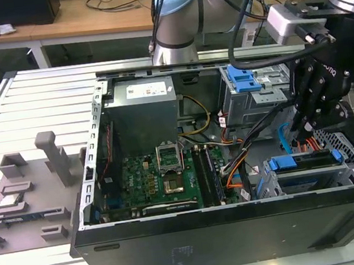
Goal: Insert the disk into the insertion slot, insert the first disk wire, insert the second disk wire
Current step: 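Insert the second disk wire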
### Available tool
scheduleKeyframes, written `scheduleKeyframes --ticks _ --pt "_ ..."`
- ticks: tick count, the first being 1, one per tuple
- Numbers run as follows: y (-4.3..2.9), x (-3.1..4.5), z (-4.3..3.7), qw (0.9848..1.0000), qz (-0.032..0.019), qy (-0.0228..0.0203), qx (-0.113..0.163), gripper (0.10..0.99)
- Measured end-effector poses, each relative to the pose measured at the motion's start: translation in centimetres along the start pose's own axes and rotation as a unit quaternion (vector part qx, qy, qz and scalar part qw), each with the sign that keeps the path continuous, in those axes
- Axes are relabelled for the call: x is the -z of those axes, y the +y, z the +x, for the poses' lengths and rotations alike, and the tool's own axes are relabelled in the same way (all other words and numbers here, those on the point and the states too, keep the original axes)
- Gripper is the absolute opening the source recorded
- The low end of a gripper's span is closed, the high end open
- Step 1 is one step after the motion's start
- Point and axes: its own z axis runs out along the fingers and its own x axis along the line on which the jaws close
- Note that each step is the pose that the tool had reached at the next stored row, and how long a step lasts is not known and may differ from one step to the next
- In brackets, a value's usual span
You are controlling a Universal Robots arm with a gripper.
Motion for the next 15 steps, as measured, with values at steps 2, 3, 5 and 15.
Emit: scheduleKeyframes --ticks 2,3,5,15 --pt "0.00 0.00 0.00 1.0000 0.0000 0.0000 0.000 0.227" --pt "0.00 -0.01 0.00 1.0000 0.0000 0.0000 0.000 0.161" --pt "0.01 -0.01 0.00 1.0000 0.0000 0.0000 0.000 0.161" --pt "-0.37 -1.50 1.32 1.0000 0.0001 0.0035 0.000 0.161"
